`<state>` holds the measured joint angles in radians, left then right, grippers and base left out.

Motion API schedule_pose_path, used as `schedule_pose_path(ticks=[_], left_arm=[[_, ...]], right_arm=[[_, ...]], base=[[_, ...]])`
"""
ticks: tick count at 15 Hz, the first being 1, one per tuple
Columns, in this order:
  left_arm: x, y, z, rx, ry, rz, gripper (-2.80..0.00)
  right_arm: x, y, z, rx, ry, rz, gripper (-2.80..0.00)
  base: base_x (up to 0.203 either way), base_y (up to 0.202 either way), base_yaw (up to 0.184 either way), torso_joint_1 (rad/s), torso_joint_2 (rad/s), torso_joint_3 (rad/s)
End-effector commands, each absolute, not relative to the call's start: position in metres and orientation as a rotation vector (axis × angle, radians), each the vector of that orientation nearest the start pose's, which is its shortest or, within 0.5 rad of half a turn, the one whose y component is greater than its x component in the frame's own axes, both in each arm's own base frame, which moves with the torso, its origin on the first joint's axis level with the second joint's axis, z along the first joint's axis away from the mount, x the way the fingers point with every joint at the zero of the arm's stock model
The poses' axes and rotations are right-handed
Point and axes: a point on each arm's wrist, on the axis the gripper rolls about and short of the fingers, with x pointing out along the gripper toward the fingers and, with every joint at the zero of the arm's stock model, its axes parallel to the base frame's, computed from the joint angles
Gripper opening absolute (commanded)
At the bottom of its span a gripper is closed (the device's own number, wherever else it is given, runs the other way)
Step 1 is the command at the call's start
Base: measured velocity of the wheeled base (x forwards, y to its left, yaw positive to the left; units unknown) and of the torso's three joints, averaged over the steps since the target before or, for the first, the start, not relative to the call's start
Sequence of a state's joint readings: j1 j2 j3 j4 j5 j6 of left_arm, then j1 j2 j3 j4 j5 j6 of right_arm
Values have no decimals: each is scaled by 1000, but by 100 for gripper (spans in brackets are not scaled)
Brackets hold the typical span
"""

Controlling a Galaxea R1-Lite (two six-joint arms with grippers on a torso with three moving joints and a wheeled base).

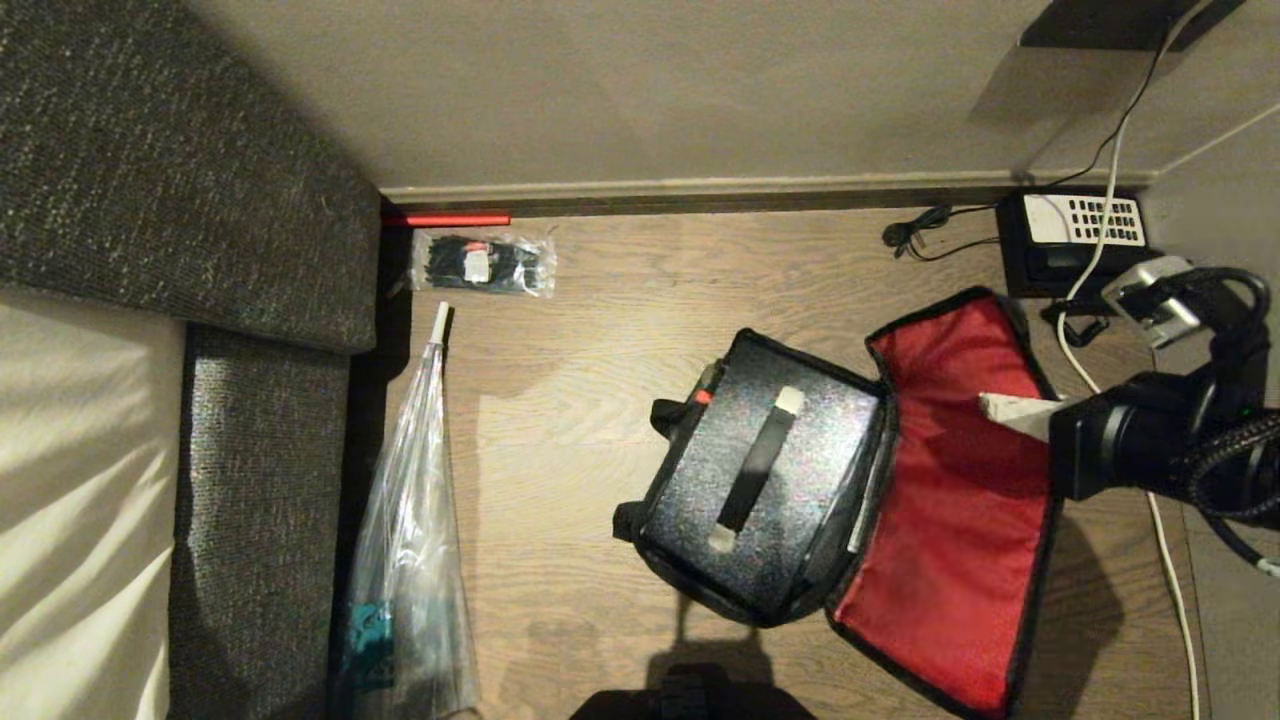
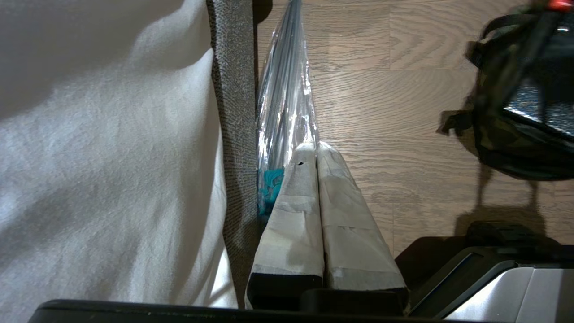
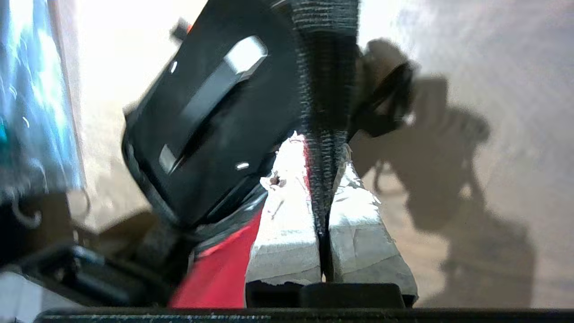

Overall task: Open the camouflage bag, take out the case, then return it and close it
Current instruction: Close the top of the storage box

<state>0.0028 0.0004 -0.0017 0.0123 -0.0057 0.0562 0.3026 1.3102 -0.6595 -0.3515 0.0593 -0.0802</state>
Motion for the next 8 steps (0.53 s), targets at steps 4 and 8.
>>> schedule_pose_path(ticks=[4,8], left_arm=[[-23,0,75,57,9,-3,-280],[-23,0,75,57,9,-3,-280]], right_arm=[[246,75,161,-106,446,363,-280],[270,70,144,-82,474,316,-280]], base=[[0,0,0,0,0,0],[0,0,0,0,0,0]])
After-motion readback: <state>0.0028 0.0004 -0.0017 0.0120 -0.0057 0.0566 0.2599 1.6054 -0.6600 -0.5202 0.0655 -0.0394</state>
